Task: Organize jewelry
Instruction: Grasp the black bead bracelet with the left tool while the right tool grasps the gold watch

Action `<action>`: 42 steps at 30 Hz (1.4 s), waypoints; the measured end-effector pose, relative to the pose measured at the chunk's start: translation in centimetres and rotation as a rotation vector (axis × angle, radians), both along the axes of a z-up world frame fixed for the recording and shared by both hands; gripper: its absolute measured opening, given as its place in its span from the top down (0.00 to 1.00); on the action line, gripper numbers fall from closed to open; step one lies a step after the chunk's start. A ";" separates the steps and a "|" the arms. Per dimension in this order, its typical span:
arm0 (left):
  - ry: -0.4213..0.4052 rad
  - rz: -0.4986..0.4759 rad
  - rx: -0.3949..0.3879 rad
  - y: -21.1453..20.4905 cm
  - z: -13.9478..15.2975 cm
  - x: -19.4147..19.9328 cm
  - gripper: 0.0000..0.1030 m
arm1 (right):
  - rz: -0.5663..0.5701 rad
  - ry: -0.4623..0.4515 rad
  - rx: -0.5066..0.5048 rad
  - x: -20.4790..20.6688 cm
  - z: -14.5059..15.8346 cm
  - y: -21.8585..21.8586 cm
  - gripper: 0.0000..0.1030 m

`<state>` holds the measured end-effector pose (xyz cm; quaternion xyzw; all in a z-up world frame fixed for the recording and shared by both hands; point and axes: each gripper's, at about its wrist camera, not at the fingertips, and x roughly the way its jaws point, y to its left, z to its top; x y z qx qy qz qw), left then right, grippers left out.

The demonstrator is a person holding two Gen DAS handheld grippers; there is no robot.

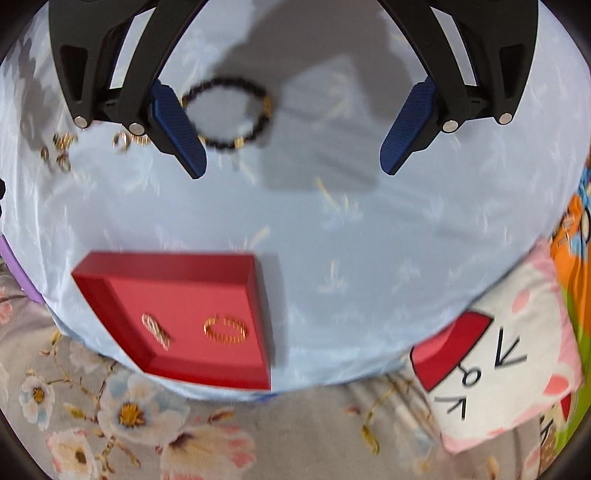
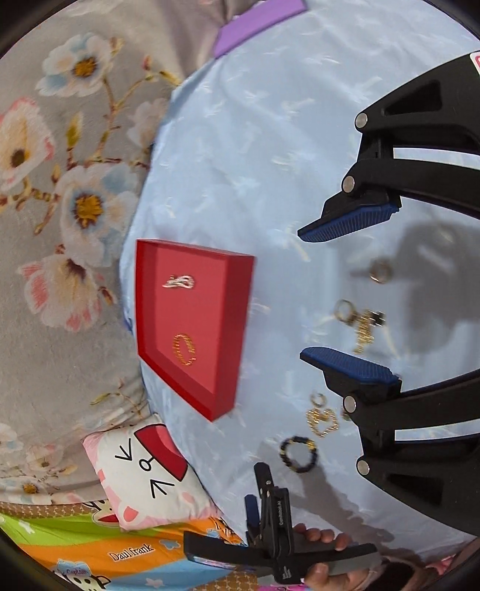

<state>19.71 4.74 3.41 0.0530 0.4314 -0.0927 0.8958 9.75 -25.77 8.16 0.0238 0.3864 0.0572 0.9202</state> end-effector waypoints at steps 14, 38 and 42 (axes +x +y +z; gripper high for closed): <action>-0.014 0.010 0.048 -1.0 -3.7 -2.4 0.40 | 0.022 0.048 0.046 -2.4 -4.3 1.3 0.44; -0.059 -0.081 -0.183 0.3 -0.8 -5.6 0.93 | 0.358 0.064 -0.023 0.4 -5.0 9.3 0.44; -0.035 -0.062 -0.195 1.1 -1.5 -5.2 0.93 | 0.411 0.101 -0.043 1.8 -6.2 10.2 0.44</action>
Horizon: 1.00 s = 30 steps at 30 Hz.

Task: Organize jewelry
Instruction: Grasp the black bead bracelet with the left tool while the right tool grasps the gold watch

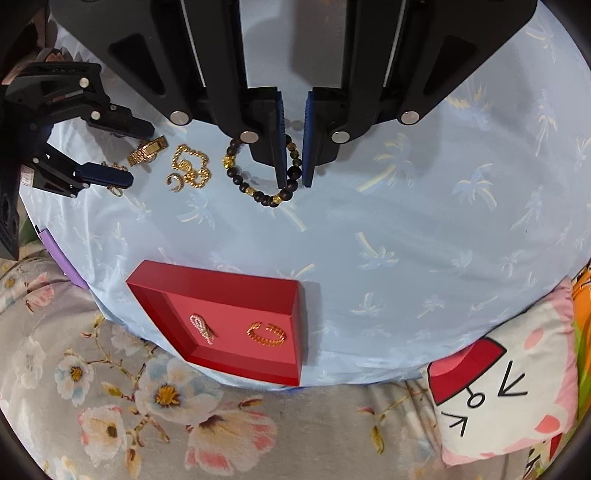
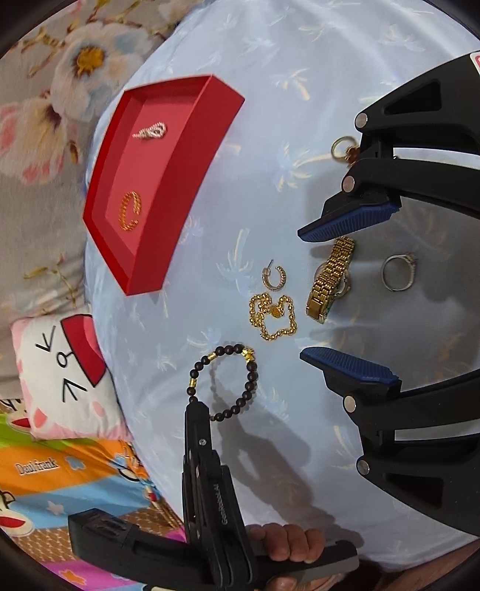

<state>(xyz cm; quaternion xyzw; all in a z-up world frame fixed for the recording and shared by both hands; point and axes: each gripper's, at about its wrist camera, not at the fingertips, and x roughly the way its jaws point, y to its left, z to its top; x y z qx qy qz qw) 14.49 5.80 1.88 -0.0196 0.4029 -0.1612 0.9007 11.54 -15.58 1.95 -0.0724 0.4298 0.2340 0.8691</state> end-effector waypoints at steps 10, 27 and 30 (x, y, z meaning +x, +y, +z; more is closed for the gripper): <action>0.044 0.017 0.015 0.8 -1.4 0.6 0.93 | -0.029 0.066 0.073 -0.4 -1.0 -1.7 0.79; 0.046 0.007 0.034 0.5 -1.8 0.4 0.93 | -0.024 0.044 0.054 -0.9 -0.6 -0.6 0.79; 0.045 0.003 0.034 0.3 -1.7 0.3 0.93 | -0.023 0.049 0.068 -0.9 -0.5 -0.7 0.89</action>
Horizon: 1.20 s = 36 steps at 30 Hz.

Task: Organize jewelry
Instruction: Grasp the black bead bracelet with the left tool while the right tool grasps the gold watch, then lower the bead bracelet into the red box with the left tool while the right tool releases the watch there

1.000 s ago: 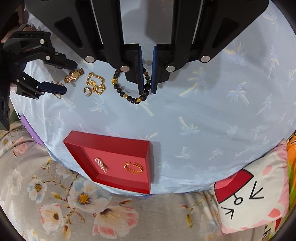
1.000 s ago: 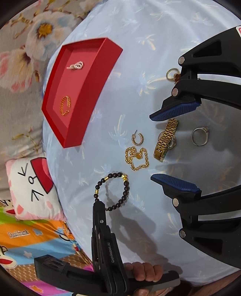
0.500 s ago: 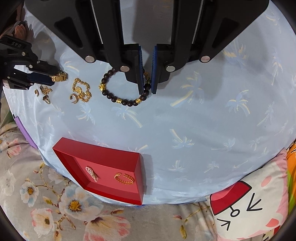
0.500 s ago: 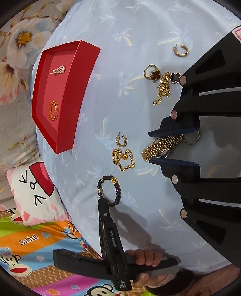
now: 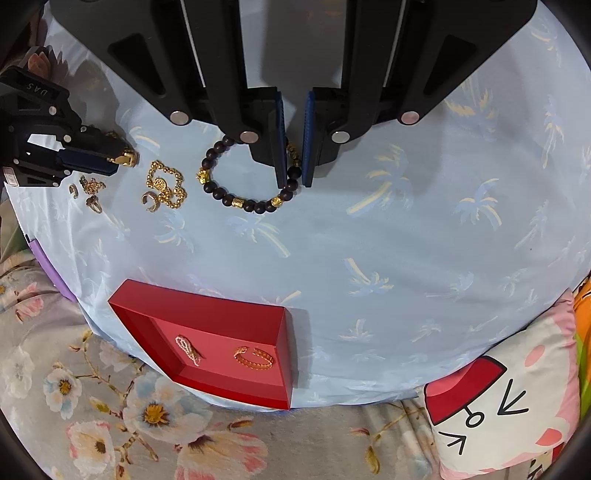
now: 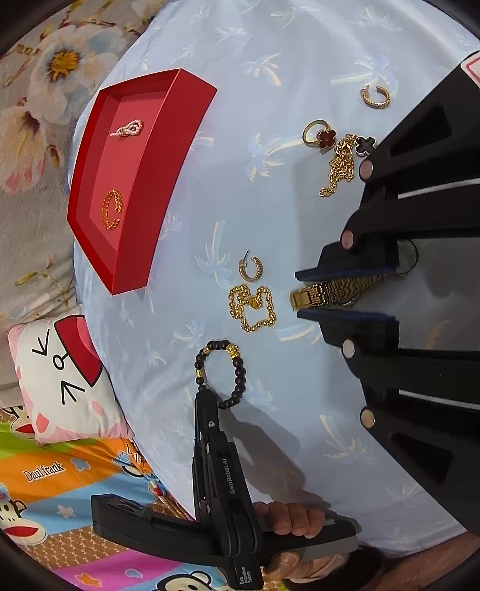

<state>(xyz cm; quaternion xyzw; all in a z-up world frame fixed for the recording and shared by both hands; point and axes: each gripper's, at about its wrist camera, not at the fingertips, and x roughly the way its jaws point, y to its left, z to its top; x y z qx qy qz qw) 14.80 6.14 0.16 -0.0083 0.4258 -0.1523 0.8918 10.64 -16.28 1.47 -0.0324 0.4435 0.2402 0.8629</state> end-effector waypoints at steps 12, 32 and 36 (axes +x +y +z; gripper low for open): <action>-0.038 -0.060 -0.067 -0.4 2.6 -1.0 0.93 | -0.114 -0.097 0.127 -0.3 6.1 -4.1 0.90; -0.175 -0.181 -0.111 -6.8 12.9 11.4 0.93 | -0.329 -0.205 0.103 16.9 11.7 -7.9 0.90; -0.173 -0.162 -0.125 -8.6 12.3 15.2 0.93 | -0.380 -0.195 0.146 20.3 9.3 -8.5 0.90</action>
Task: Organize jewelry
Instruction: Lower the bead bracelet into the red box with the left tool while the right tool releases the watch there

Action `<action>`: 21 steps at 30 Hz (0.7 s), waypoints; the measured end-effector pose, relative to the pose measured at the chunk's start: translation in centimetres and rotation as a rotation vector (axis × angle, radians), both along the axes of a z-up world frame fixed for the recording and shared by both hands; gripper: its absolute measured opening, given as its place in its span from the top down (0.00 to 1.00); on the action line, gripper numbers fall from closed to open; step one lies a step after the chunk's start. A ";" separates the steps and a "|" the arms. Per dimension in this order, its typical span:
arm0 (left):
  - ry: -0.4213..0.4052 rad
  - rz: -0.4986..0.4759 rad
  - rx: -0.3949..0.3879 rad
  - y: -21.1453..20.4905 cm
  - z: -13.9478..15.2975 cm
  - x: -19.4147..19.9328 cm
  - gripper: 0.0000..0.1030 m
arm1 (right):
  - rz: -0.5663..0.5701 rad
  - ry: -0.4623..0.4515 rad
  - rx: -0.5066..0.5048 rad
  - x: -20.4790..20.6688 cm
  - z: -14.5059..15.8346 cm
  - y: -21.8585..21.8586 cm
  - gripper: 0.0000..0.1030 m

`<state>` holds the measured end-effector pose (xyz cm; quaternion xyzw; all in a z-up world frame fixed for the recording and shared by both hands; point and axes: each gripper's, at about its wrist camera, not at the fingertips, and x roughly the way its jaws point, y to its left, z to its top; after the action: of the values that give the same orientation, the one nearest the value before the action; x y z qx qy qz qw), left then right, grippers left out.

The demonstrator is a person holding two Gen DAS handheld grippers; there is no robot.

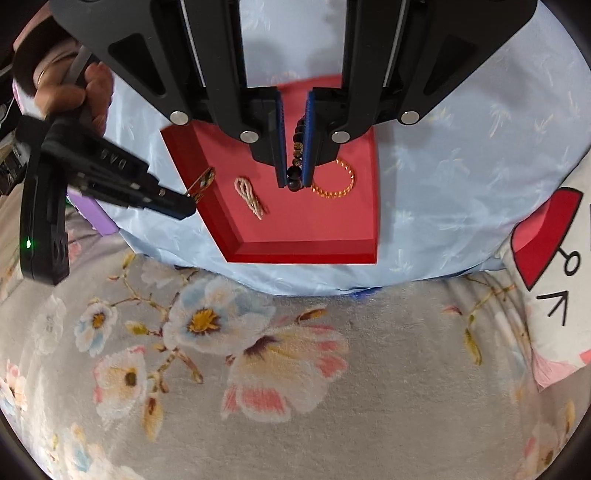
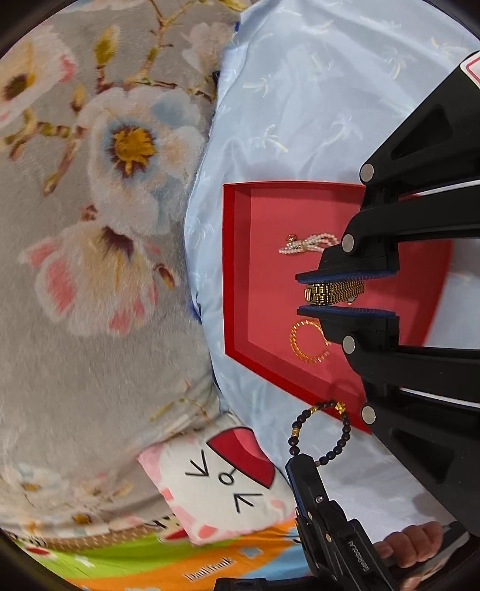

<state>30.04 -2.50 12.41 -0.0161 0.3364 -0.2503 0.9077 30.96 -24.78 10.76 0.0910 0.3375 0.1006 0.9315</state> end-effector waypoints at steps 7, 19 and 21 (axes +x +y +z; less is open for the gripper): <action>0.151 0.062 -0.002 -0.4 -5.6 4.3 0.93 | -0.026 0.089 -0.007 2.1 -4.9 -0.5 0.90; 0.113 0.081 0.083 0.3 -7.8 1.9 0.63 | 0.011 0.140 -0.075 -4.8 -6.7 -2.2 0.89; 0.092 0.088 0.095 0.4 -7.5 1.3 0.63 | 0.008 0.121 -0.069 -6.2 -6.2 -2.6 0.89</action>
<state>31.34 -2.14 4.94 0.0007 0.3882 -0.1929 0.9012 24.73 -27.34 4.55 0.0634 0.3968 0.0869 0.9116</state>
